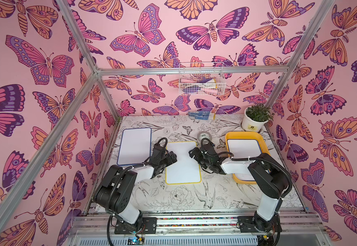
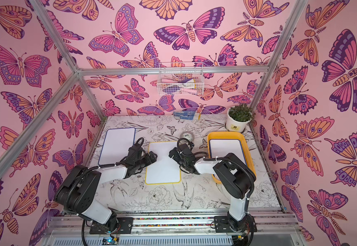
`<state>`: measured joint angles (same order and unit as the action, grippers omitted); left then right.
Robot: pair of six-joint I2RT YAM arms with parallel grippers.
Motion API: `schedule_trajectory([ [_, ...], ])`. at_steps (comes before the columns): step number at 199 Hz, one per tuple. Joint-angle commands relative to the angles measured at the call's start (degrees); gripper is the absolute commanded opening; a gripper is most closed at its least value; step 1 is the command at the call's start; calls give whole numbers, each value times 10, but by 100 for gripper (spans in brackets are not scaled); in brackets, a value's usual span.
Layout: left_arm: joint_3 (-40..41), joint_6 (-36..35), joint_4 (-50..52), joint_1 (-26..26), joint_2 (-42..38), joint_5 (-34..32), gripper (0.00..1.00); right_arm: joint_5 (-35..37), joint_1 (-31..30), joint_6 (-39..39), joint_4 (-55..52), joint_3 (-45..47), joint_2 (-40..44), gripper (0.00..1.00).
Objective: Put the whiteboard into the storage box
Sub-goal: Pick up the whiteboard at the center of the board.
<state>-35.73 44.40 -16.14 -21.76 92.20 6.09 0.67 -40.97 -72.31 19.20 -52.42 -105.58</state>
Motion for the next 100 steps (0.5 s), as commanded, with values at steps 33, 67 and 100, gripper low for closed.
schedule_trajectory([
  [33, 58, 30, 157, -23, 66, 118, 91, -199, -25, -159, -2, 31, -34, 98],
  [67, 59, 31, 156, -24, 66, 116, 91, -198, -11, -209, 15, 54, -30, 99],
  [100, 62, 31, 156, -22, 64, 114, 91, -200, -1, -227, 41, 67, -31, 98],
])
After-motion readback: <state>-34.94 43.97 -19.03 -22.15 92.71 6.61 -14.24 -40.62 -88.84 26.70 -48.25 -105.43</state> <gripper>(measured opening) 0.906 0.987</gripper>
